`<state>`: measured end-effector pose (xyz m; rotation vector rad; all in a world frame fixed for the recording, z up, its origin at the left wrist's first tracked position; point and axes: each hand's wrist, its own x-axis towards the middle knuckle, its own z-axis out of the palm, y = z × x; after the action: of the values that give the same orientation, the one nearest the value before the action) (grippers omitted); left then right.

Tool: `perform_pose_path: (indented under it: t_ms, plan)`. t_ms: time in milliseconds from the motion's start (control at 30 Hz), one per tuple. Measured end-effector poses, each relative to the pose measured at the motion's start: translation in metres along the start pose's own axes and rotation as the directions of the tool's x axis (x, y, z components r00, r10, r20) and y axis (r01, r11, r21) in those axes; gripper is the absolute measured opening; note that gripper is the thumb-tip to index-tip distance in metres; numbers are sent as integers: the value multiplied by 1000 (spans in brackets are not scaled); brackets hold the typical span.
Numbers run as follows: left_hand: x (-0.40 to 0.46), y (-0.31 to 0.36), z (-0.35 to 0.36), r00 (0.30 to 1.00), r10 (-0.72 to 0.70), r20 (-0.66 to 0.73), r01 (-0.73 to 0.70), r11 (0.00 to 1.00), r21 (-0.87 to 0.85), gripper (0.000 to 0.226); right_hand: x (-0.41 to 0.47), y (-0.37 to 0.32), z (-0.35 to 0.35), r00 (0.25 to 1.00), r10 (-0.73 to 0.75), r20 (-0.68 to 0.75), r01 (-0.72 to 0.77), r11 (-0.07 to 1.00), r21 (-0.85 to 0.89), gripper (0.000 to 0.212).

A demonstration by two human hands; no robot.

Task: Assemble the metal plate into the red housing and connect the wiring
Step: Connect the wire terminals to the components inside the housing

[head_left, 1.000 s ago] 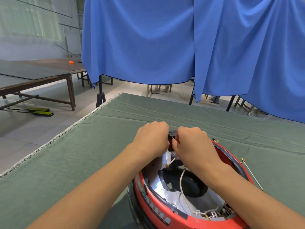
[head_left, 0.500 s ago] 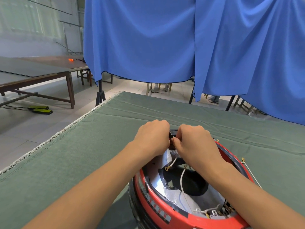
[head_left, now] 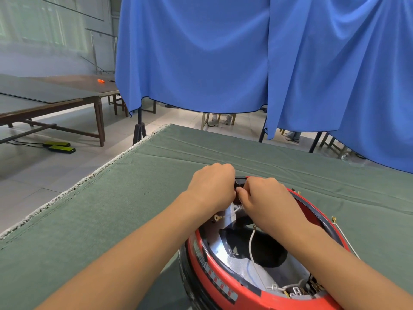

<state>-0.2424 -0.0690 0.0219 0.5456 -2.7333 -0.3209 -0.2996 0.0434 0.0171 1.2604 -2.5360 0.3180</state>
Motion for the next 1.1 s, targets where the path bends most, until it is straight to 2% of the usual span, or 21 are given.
perform_pose_path:
  t_ms: [200, 800, 933, 1033, 1100]
  plan:
    - [0, 0, 0, 1000, 5, 2, -5, 1000, 0, 14, -1, 0, -4, 998, 61, 21, -63, 989, 135, 21]
    - [0, 0, -1, 1000, 6, 11, -7, 1000, 20, 12, 2, -1, 1, 1000, -3, -24, 7, 989, 148, 19]
    - [-1, -1, -1, 1000, 9, 12, -9, 999, 32, 14, 4, 1, 3, 1000, 12, -13, -9, 981, 192, 20]
    - [-1, 0, -1, 999, 17, 31, -18, 999, 34, 4, 4, 2, 3, 999, 37, 22, -41, 976, 216, 23]
    - [-1, 1, 0, 999, 25, 39, -27, 999, 38, 6, 5, 4, 2, 998, 60, 18, -63, 972, 228, 25]
